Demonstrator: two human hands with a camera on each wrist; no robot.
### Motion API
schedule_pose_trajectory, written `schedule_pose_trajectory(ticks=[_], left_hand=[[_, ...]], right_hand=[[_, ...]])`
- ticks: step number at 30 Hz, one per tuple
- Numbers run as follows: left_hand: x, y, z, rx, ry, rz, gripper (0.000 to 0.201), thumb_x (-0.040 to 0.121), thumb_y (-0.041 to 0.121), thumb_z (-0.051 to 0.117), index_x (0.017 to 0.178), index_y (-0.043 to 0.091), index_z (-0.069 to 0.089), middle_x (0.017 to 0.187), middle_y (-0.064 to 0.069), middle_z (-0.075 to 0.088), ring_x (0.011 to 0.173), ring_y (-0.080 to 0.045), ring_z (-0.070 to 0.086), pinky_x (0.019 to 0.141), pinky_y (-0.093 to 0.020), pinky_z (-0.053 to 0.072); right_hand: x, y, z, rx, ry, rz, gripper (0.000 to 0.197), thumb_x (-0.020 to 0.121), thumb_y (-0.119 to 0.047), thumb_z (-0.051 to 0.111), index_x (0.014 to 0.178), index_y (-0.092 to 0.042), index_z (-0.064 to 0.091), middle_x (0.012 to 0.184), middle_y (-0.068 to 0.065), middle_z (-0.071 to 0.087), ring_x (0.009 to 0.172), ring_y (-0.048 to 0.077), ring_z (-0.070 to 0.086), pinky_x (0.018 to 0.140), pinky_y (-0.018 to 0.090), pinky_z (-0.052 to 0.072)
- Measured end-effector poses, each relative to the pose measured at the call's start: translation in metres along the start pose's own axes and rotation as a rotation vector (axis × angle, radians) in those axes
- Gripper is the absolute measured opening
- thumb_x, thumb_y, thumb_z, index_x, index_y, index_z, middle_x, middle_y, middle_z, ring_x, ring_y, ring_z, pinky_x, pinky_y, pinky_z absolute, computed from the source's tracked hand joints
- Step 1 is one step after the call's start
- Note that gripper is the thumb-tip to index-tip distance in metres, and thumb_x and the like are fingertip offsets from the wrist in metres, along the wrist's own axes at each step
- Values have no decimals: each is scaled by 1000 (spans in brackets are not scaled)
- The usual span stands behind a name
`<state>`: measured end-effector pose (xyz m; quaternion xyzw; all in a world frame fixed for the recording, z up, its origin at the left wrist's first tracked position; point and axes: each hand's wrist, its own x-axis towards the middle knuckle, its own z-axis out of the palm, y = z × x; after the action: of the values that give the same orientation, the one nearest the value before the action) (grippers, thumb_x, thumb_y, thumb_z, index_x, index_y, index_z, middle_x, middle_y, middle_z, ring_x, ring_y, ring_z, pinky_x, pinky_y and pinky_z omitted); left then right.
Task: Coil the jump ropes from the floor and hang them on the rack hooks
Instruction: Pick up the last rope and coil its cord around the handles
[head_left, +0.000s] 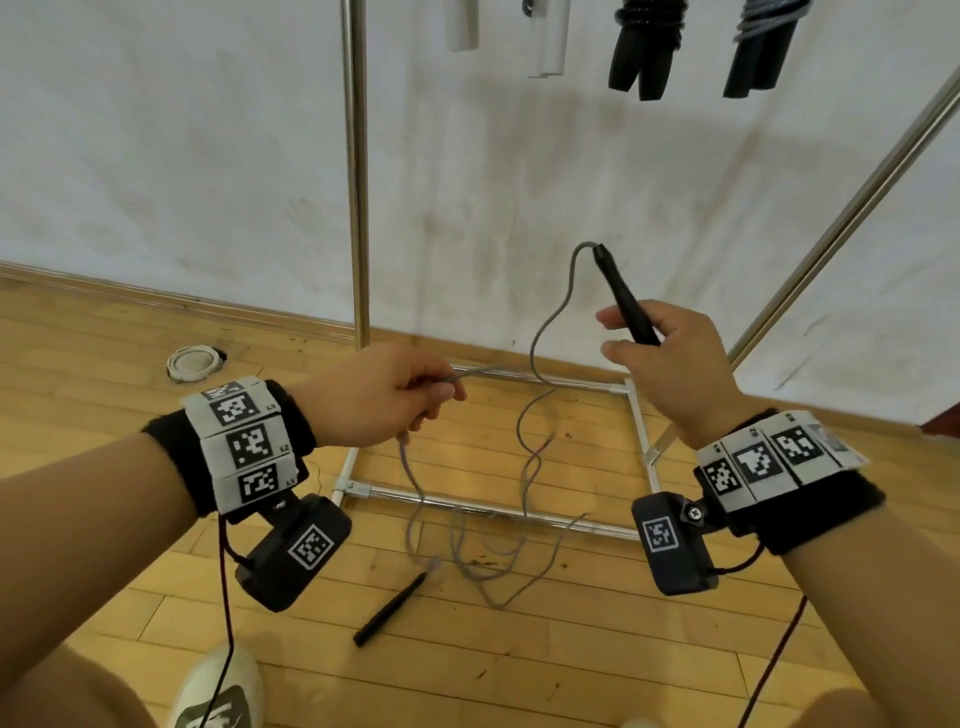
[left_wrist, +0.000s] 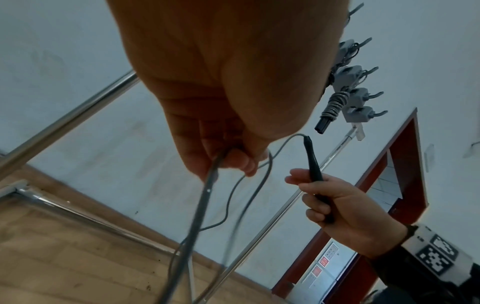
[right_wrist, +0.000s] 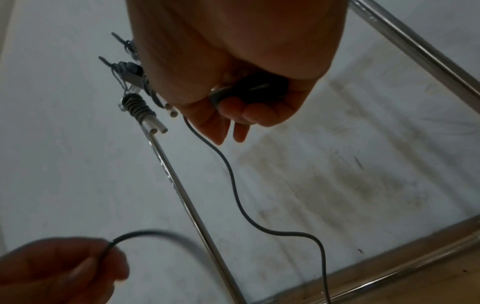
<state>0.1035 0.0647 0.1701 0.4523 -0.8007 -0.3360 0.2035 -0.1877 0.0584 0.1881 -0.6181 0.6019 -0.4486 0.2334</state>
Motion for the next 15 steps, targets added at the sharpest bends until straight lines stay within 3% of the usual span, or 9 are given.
schedule_pose_trajectory(ticks=[3, 5, 8, 11, 15], left_hand=[[2, 8, 4, 128, 28, 64, 24, 103, 31, 44, 98, 34, 68, 68, 11, 61, 62, 2, 58, 59, -10, 44], [4, 15, 6, 133, 53, 94, 24, 102, 32, 44, 92, 34, 65, 67, 9, 60, 62, 2, 56, 59, -10, 42], [8, 25, 7, 99, 112, 130, 23, 101, 30, 47, 84, 33, 62, 64, 11, 61, 56, 0, 55, 52, -10, 41], [9, 27, 5, 94, 90, 160, 25, 100, 32, 50, 76, 35, 57, 66, 22, 61, 53, 0, 55, 51, -12, 42], [5, 10, 4, 112, -48, 83, 18, 99, 37, 51, 83, 31, 59, 74, 14, 68, 65, -3, 62, 60, -14, 47]], right_hand=[[-12, -10, 13, -19, -124, -37, 19, 82, -17, 76, 90, -33, 73, 93, -18, 68, 74, -5, 62, 59, 5, 43], [-22, -19, 24, -16, -259, -62, 12, 82, -26, 77, 92, -32, 73, 77, -15, 66, 58, -1, 57, 54, 9, 41], [-35, -30, 39, -20, -422, -121, 3, 86, -32, 73, 89, -32, 73, 68, -6, 63, 59, 4, 54, 57, 16, 42], [-37, -34, 44, -31, -403, -164, 13, 88, -34, 71, 80, -23, 69, 63, -1, 62, 54, 7, 51, 53, 18, 39], [-31, -36, 37, -62, -274, -186, 19, 88, -33, 71, 75, -22, 62, 51, -16, 49, 45, 2, 42, 47, 14, 34]])
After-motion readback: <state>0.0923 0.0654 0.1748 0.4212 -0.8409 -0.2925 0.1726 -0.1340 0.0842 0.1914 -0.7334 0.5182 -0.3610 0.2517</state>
